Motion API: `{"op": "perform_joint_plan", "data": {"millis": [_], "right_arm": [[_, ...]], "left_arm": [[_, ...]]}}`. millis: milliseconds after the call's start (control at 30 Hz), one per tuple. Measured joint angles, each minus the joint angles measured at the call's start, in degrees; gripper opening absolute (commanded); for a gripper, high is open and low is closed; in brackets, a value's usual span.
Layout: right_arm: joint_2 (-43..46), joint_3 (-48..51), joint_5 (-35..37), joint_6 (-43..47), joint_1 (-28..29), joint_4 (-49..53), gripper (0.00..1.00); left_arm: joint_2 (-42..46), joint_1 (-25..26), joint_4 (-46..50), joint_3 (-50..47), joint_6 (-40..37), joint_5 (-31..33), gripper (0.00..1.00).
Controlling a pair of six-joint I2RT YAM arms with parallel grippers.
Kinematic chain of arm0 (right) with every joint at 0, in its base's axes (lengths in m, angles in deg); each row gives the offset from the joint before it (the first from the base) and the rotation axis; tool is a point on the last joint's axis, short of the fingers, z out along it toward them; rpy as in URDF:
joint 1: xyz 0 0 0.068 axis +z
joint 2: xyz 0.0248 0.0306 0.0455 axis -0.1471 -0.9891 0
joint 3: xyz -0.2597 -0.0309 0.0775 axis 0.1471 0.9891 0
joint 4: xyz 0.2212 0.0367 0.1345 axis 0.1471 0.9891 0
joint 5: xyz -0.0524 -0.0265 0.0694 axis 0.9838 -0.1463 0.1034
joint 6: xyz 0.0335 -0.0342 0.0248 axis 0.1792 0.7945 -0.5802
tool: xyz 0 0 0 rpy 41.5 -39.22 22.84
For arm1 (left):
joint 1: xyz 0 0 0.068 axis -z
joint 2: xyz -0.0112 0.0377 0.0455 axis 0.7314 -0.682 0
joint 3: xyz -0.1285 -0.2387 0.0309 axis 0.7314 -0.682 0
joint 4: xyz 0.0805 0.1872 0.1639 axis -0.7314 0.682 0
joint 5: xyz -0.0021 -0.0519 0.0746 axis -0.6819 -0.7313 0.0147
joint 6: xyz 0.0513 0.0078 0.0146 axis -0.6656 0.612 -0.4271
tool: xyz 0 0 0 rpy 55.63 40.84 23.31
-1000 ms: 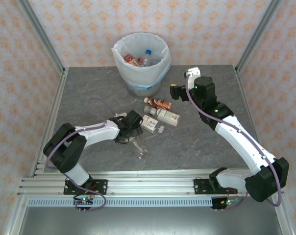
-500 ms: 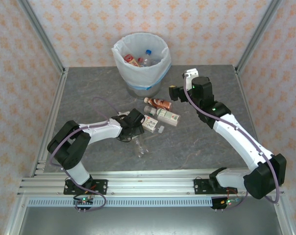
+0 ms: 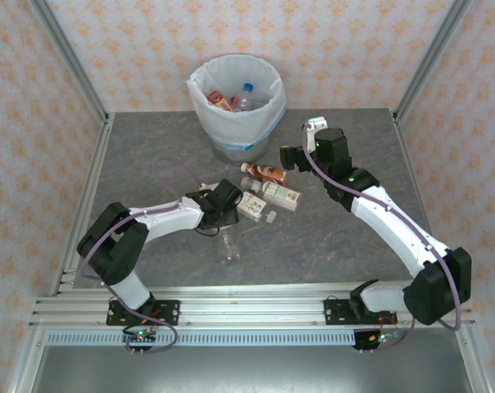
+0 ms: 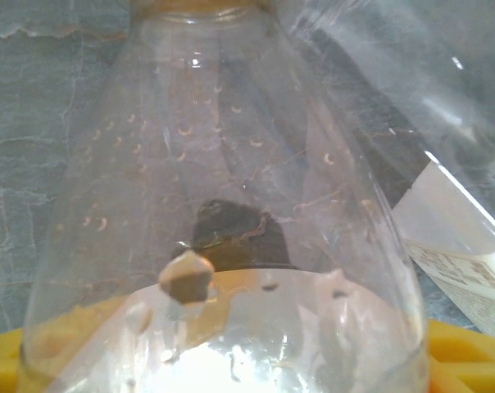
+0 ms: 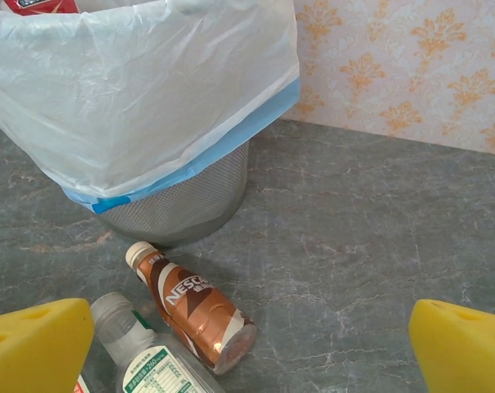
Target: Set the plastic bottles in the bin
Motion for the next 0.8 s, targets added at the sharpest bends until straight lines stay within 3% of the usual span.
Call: {"op": "perform_joint_plan", "data": {"millis": [433,633,667,700,800], "right_arm": [[-0.28,-0.07,0.00,-1.75,0.00,0.02,0.99],[-0.59,-0.07,0.00,-2.71,0.00,0.00,0.99],[-0.59,-0.07,0.02,-2.82,0.00,0.00,0.99],[-0.59,-0.04,0.00,-2.99,0.00,0.00,0.99],[-0.59,-0.04,0.02,-3.45,0.00,0.00,0.99]], "left_arm": [[13.25,0.00,-3.72,-4.83,-5.31,2.16,0.35],[17.70,0.00,-3.91,-5.84,-5.86,4.39,0.20],[18.29,0.00,-3.91,-5.84,-5.97,4.72,0.14],[18.95,0.00,-3.91,-5.84,-6.03,5.20,0.00],[20.68,0.00,-3.82,-5.84,-6.19,6.49,0.00]]}}
